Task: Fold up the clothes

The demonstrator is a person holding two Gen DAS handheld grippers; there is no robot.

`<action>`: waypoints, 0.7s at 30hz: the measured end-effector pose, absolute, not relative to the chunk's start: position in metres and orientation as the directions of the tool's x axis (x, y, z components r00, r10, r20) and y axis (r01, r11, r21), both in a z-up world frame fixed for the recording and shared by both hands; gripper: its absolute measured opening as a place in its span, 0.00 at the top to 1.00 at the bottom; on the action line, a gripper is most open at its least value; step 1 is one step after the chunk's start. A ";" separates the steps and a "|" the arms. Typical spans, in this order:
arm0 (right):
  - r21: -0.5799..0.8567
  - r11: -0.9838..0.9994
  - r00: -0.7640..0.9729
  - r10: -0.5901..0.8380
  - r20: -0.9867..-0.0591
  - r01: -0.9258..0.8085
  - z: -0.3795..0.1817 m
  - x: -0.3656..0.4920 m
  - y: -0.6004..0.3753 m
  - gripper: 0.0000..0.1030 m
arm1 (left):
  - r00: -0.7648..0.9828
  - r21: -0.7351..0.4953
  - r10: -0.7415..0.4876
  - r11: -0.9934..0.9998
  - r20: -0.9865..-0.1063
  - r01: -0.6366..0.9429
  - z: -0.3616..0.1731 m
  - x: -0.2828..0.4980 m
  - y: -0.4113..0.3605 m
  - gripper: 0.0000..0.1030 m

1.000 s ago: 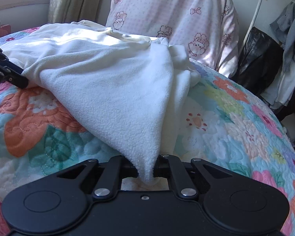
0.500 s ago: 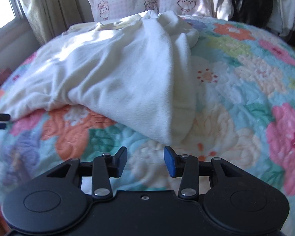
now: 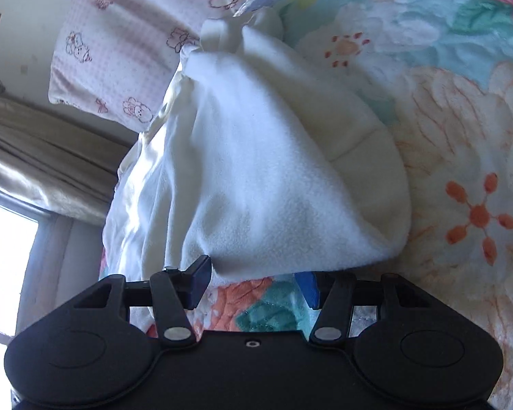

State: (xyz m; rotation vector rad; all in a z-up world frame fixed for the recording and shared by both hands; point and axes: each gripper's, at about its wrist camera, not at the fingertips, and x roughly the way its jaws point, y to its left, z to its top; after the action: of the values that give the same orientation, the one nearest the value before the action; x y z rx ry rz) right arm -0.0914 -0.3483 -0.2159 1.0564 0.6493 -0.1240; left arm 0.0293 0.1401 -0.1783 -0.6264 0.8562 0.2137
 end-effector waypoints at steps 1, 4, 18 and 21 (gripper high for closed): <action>0.773 0.501 0.815 0.204 -0.542 0.389 -0.216 -0.095 -0.349 0.42 | 0.630 -0.445 -0.096 0.789 -0.771 -0.424 -0.183 0.031 0.142 0.55; 0.788 0.493 0.836 0.195 -0.513 0.369 -0.216 -0.107 -0.350 0.40 | 0.638 -0.463 -0.081 0.758 -0.765 -0.460 -0.193 0.037 0.143 0.53; 0.724 0.572 0.853 0.080 -0.516 0.384 -0.219 -0.077 -0.351 0.36 | 0.711 -0.360 0.160 0.774 -0.685 -0.521 -0.207 0.063 0.129 0.55; 0.728 0.559 0.859 0.053 -0.509 0.397 -0.218 -0.072 -0.353 0.35 | 0.723 -0.381 0.137 0.775 -0.677 -0.504 -0.207 0.062 0.133 0.66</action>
State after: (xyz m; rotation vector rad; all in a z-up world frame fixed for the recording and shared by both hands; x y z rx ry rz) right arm -0.0717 -0.3525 -0.2178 0.9659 0.5168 -0.2137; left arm 0.0617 0.1331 -0.2068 -0.5873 0.6759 0.3770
